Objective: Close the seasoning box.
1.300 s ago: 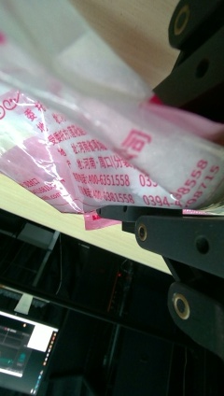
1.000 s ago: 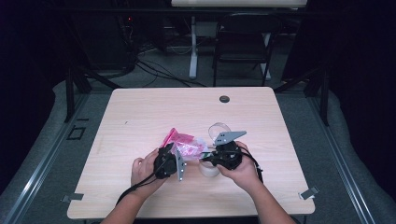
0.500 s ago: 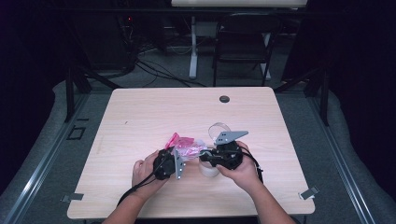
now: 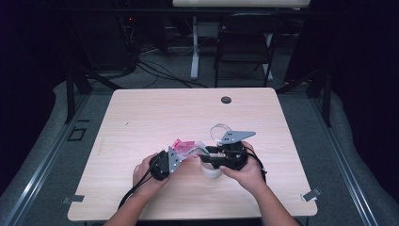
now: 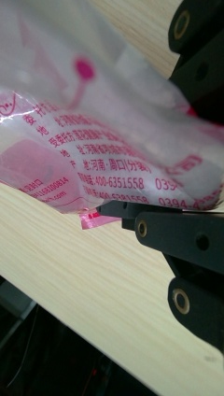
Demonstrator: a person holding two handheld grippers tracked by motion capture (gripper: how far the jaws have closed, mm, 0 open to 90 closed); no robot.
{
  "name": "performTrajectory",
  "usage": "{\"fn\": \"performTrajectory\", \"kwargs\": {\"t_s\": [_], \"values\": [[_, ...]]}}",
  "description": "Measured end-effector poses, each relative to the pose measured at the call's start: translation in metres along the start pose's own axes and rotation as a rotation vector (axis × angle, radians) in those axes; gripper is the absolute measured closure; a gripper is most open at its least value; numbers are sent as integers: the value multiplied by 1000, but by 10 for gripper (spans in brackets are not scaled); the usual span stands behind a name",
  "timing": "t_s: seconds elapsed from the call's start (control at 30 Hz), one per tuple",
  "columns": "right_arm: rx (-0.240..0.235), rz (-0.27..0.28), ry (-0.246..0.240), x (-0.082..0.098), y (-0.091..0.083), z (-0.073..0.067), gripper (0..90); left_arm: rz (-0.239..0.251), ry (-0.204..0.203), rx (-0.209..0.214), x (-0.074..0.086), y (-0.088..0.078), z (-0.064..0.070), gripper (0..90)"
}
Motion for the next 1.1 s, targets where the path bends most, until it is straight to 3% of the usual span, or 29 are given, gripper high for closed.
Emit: {"fn": "performTrajectory", "kwargs": {"t_s": [0.43,0.6,0.73,0.83,1.03,1.1], "values": [[12,78,5,-13,-12,5,500,43,-159,65,1,-1,-8,774],[28,130,17,-20,-20,9,460,65,-246,84,2,-4,-15,775],[60,128,19,-18,-24,15,454,103,-358,94,2,-6,-25,775],[67,123,25,-16,-26,18,457,131,-415,86,2,-9,-34,775],[94,109,33,-13,-30,22,457,142,-480,46,7,-15,-51,775],[98,113,39,-13,-31,24,458,134,-481,35,7,-17,-58,775]]}}
Point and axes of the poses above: each handheld gripper's, and its own axes: y roughly forward along the jaws, x roughly out of its underside, z roughly to its right, the point moved 9 cm from there along y, roughly forward along the jaws, and after that the axes turned 11 degrees about z, right-handed, at the moved point
